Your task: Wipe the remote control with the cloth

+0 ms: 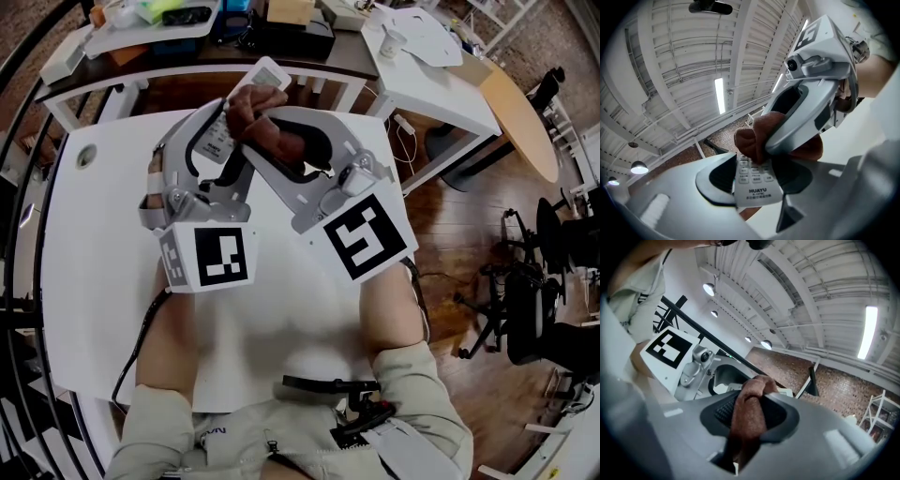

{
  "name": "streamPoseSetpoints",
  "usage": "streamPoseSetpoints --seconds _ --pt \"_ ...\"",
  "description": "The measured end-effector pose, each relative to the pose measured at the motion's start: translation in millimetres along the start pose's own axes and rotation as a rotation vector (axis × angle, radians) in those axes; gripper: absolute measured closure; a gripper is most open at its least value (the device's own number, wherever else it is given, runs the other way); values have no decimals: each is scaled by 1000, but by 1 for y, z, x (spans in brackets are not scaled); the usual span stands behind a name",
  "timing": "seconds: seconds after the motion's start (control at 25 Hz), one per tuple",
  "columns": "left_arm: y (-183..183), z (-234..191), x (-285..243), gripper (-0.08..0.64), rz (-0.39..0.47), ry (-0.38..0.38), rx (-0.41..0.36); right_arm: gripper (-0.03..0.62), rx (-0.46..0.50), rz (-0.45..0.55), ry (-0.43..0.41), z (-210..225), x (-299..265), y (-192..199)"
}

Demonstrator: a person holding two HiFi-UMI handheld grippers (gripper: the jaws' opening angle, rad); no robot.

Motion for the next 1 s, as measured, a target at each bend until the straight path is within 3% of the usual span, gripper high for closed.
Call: streamPoseSetpoints --seconds 0.08,0.32,0.52,0.84,1.0 --pt "1 -5 -1 316 18 11 56 483 -40 50 30 7 2 2" --pt "27 -16 -5 316 3 -19 279 482 -277 165 262 39 14 25" --pt "52 -26 -10 314 -110 12 446 482 -422 155 359 55 14 61" --pt "92 -21 -17 314 -246 19 646 482 -516 -10 369 51 -6 109" --pt "98 -15 -23 314 -290 30 608 482 -545 -91 342 43 -17 128"
Point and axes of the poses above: the fingertips, and each gripper's own axes: x backward along the fingers, z to its right, y out of its underside, the point moved 9 cm from there along x, backward along the fingers, and after that the axes turned 1 degree about -x, right-handed, at the moved point
